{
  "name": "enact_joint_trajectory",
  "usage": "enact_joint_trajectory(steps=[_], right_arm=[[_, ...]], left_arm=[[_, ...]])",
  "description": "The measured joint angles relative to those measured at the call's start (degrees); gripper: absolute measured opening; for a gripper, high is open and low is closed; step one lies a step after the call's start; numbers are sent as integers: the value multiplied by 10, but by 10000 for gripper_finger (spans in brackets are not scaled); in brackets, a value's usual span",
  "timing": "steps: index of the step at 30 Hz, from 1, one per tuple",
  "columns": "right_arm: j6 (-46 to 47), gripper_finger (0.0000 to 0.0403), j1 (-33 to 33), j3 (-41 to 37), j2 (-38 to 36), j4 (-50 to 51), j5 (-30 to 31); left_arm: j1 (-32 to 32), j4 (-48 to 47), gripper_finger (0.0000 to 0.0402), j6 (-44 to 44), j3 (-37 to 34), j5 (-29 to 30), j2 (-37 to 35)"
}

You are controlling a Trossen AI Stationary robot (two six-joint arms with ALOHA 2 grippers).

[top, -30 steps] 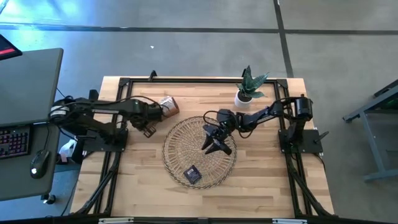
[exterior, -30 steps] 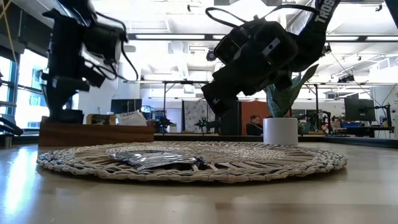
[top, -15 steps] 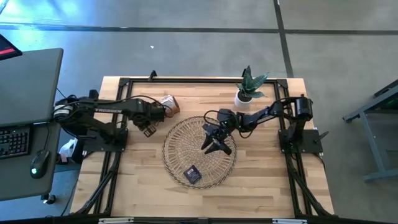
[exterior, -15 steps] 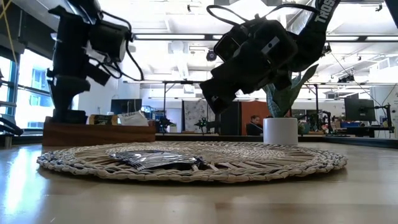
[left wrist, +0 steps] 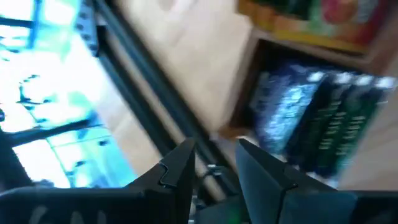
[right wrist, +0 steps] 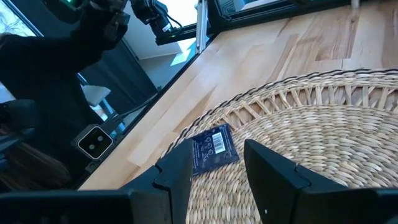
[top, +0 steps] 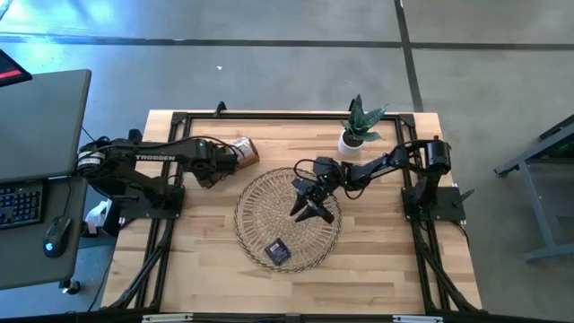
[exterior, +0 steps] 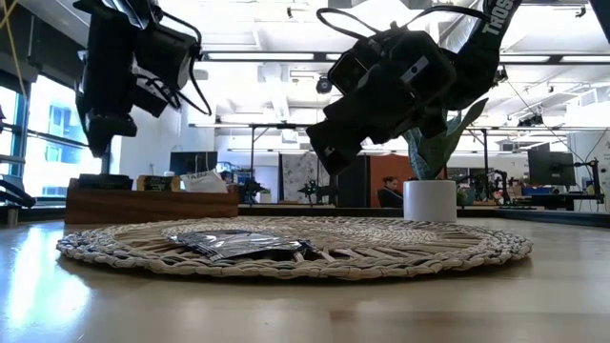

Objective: Pick & Place Tea
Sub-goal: Put the black tea bag into the left compartment of the wooden organizer

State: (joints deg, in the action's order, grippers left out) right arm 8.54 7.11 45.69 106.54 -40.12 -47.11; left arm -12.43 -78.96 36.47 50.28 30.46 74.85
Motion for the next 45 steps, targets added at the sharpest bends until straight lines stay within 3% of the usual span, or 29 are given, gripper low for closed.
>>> enact_joint_trajectory(steps=[6, 10, 17, 21, 25, 28, 32, 34, 38, 45], right_arm=[[-4, 140, -3, 0, 0, -8, 6], [-55, 140, -26, 0, 0, -8, 63], [-164, 140, -101, 6, 0, 9, 92], [-163, 140, -125, 40, 0, 70, 107], [-185, 140, -158, 75, 0, 170, 177], [-190, 140, -182, 91, 0, 224, 227], [-131, 140, -214, 81, 0, 230, 299], [-105, 140, -229, 68, 2, 223, 330], [-53, 140, -247, 52, 3, 205, 372], [-11, 139, -253, 47, 3, 222, 425]], left_arm=[[1, 69, 113, -2, 0, -103, -4], [8, 156, 112, -3, 0, -158, -4], [127, 518, 71, -121, 0, -318, -4], [213, 609, 46, -86, 2, -286, 38], [284, 652, 40, -37, 2, -237, 80], [323, 696, 40, -20, 0, -241, 127], [356, 791, 40, -41, 9, -251, 177], [366, 794, 41, -63, 22, -249, 191], [369, 781, 66, -100, 50, -245, 230], [369, 745, 149, -166, 112, -249, 297]])
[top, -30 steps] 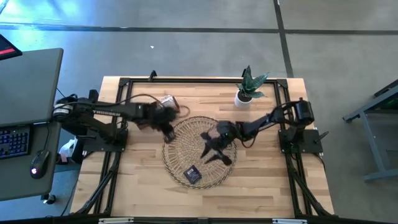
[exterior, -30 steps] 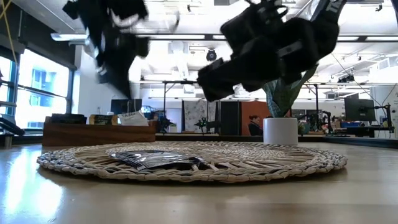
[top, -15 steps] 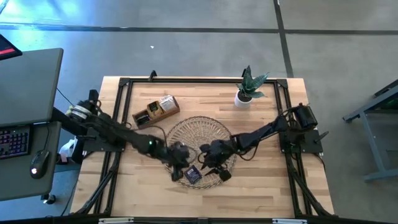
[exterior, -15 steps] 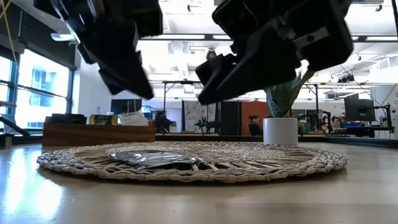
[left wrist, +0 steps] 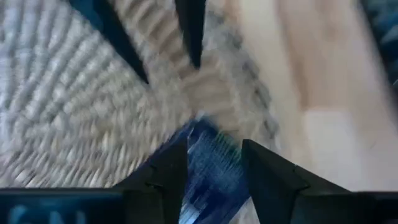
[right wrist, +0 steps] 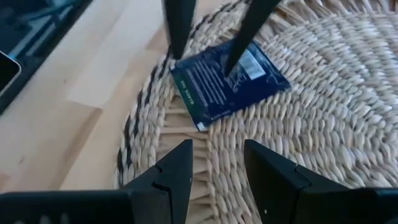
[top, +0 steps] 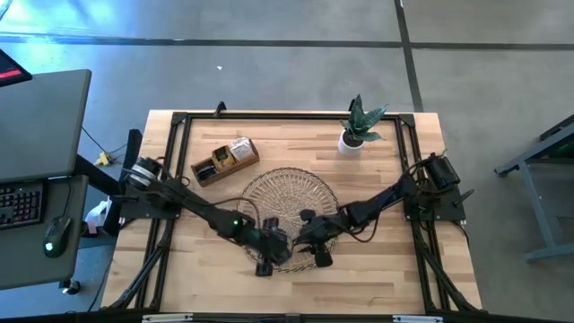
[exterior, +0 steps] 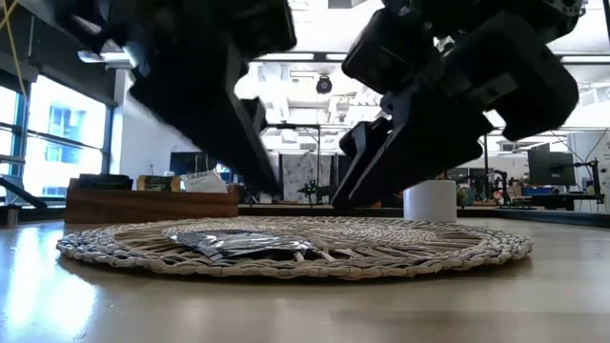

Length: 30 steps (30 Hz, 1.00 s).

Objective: Pick & Place Tea
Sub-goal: Put the black tea bag into the left compartment of the wooden organizer

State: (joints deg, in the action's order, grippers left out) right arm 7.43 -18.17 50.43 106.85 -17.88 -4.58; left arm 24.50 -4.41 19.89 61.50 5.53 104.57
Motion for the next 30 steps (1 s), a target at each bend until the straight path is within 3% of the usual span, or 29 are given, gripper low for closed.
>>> enact_joint_trajectory(steps=[4, 7, 13, 17, 21, 25, 28, 30], right_arm=[[1, 139, 2, 0, 0, 1, 11], [1, 139, 5, 0, 0, -7, 7], [-28, 139, 6, 0, 1, -82, -2], [-15, 139, 6, 1, 1, -98, -2], [-11, 140, 5, 1, 0, -93, -3], [-15, 140, 5, 1, 0, -98, -10], [-24, 140, 7, 1, 0, -107, -10], [-24, 140, 8, 1, 0, -107, -9]], left_arm=[[16, -55, 164, -14, 35, 8, 7], [27, -113, 165, 23, 68, 15, 7], [29, -381, 166, 73, 182, 44, -20], [68, -522, 166, 157, 222, 147, -38], [154, -568, 166, 297, 190, 268, -83], [242, -479, 166, 396, 117, 384, -93], [277, -330, 166, 389, 60, 472, -90], [277, -231, 166, 361, 29, 484, -85]])
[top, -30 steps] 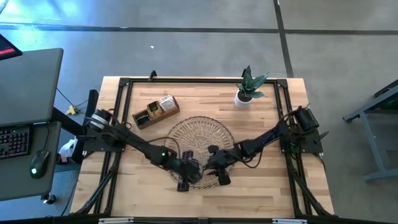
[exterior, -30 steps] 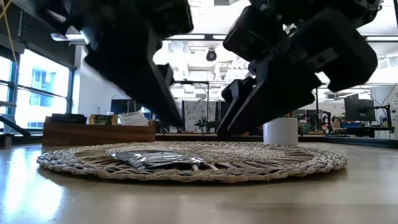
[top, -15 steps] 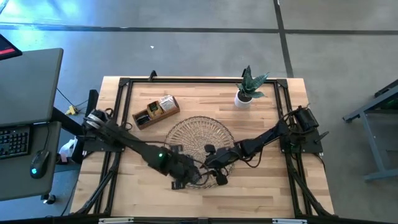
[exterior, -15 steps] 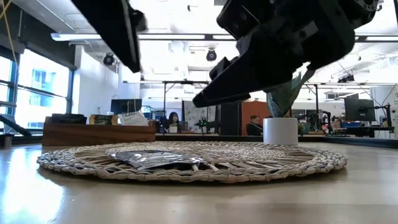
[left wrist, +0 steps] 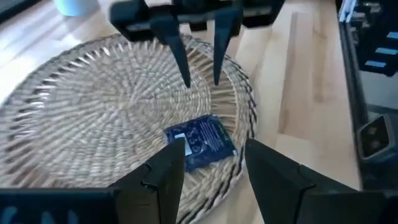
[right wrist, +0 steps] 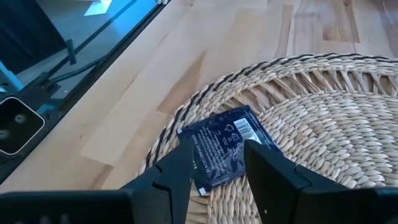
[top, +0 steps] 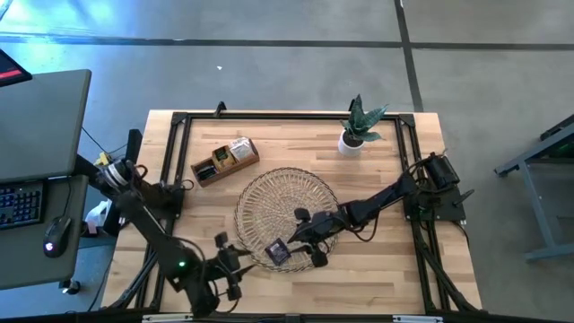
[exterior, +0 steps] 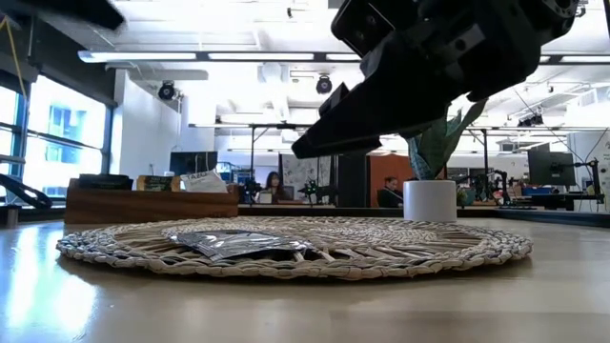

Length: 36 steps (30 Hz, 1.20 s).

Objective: Pick & Place Tea
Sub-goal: Put the black tea bag into the left compartment of the wooden organizer

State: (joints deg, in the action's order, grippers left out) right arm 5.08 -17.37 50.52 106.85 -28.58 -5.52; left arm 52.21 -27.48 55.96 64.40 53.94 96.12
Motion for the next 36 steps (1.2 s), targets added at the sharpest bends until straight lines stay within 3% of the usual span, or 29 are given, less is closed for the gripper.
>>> enact_joint_trajectory(steps=[4, 8, 13, 17, 30, 36], right_arm=[[-12, 140, 0, 0, 0, 0, 0], [-23, 140, 0, 0, 0, 6, -7], [3, 139, 0, 0, 0, 71, 1], [47, 124, 1, 0, 0, 121, 27], [44, 7, -4, 0, 42, 55, 9], [39, 10, -6, 0, 61, 50, 16]], left_arm=[[-23, 87, 166, -46, -41, -30, 16], [-68, 113, 166, -77, -51, -89, 39], [-136, 228, 166, -209, -49, -222, 92], [-172, 246, 166, -264, -25, -285, 115], [-158, 187, 166, -302, -17, -287, 118], [-162, 178, 166, -286, -17, -275, 142]])
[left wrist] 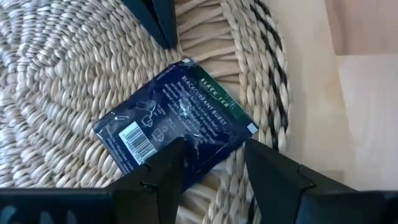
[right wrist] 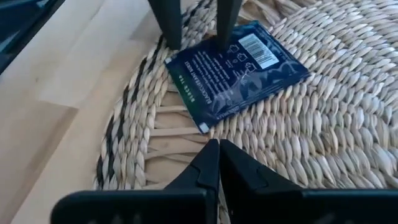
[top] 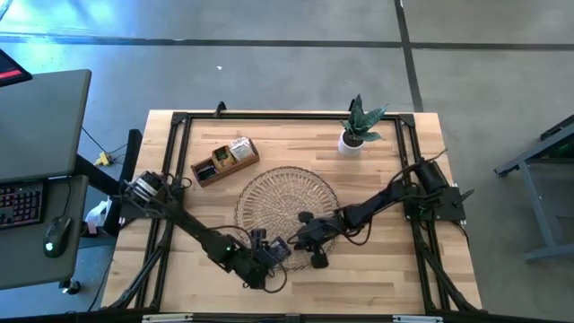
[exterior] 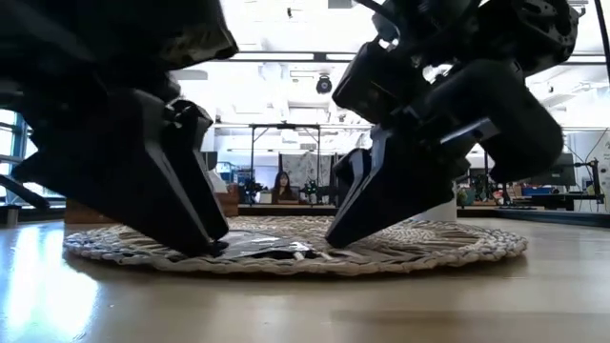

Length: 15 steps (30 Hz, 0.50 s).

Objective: Pick & Place Tea
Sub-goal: Put the black tea bag into the left compartment of the wooden organizer

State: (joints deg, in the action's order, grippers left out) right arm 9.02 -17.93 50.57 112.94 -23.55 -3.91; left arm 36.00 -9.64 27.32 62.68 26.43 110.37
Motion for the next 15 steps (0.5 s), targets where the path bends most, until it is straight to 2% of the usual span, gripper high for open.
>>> enact_joint_trajectory(steps=[4, 10, 15], right_arm=[[0, 3, 3, 1, 0, 9, 14], [-5, 2, 4, 0, 1, 8, -7], [-11, 2, 4, 0, 1, 8, -19]], left_arm=[[-3, 7, 166, 15, 3, 7, 22], [-14, 13, 164, 30, 3, 11, 39], [-28, 16, 121, 30, 2, -10, 39]])
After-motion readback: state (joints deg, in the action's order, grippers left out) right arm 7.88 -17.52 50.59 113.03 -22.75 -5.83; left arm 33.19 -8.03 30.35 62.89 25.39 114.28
